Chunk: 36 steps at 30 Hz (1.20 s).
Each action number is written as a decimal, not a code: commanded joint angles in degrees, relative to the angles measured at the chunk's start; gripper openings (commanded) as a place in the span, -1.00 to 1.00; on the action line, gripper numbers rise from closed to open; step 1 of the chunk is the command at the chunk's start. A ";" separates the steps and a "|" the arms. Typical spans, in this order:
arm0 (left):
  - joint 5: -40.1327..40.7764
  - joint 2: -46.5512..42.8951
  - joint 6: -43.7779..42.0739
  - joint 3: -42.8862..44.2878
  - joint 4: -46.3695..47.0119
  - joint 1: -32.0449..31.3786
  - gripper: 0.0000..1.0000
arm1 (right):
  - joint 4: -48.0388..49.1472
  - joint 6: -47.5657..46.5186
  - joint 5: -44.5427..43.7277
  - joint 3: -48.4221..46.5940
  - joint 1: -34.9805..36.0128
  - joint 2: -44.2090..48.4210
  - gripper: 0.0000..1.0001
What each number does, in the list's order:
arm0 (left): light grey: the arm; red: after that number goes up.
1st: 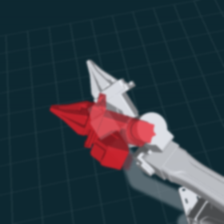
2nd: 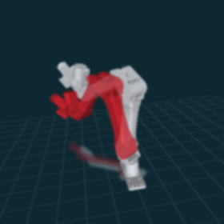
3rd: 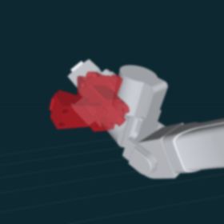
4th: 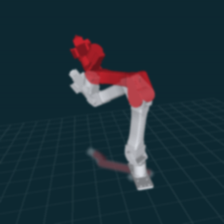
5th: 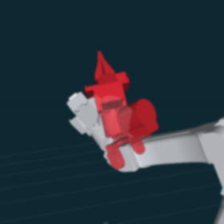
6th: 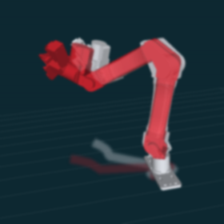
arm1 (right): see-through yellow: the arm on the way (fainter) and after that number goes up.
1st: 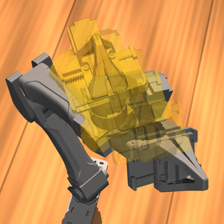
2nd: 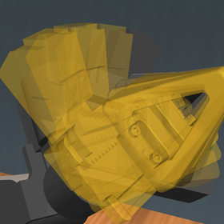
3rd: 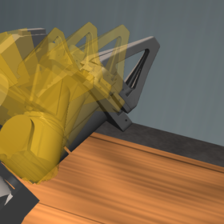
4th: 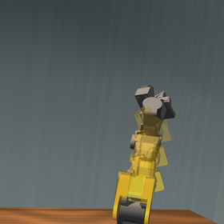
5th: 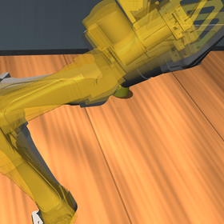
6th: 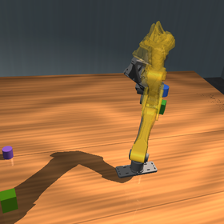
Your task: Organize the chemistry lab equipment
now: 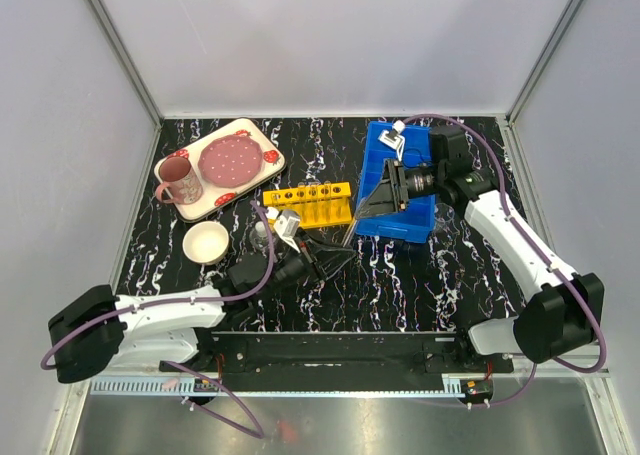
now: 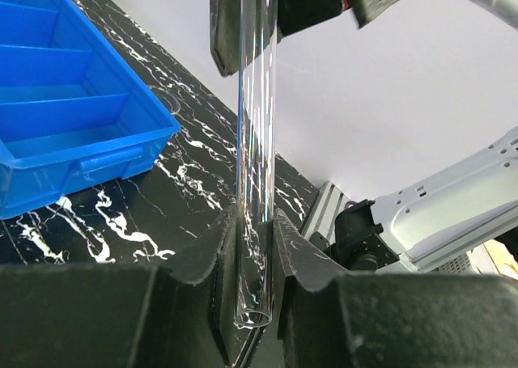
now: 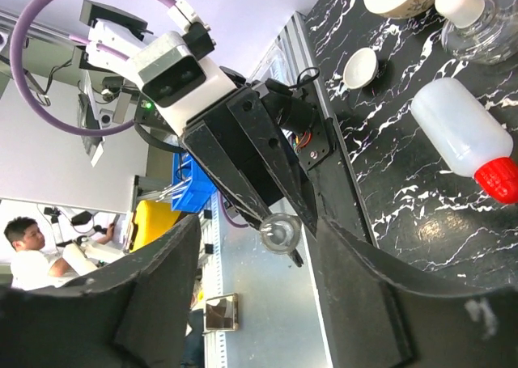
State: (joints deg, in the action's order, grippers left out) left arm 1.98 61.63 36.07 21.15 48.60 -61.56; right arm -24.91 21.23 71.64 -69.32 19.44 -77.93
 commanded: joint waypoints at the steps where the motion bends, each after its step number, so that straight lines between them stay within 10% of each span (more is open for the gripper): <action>1: 0.57 1.65 0.84 3.64 6.95 -0.05 -0.70 | 4.07 2.41 0.17 1.29 0.07 1.29 0.23; 7: 1.54 3.41 1.46 3.99 7.91 -0.40 -0.70 | 3.38 0.66 -3.34 0.94 -0.02 2.61 -0.35; 25: 3.21 2.36 2.07 3.73 5.45 -0.58 -0.55 | -0.84 -7.25 -8.44 -3.54 0.07 0.77 -0.45; 36: 10.23 -11.31 -2.58 1.27 -7.68 -0.32 0.57 | -12.08 -20.34 -14.41 -12.57 -0.02 -0.82 -0.62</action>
State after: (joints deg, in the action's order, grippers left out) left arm 6.87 58.98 37.10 22.81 47.05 -61.87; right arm -30.94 9.34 61.28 -75.33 19.46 -78.32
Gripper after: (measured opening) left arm 0.704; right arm 0.253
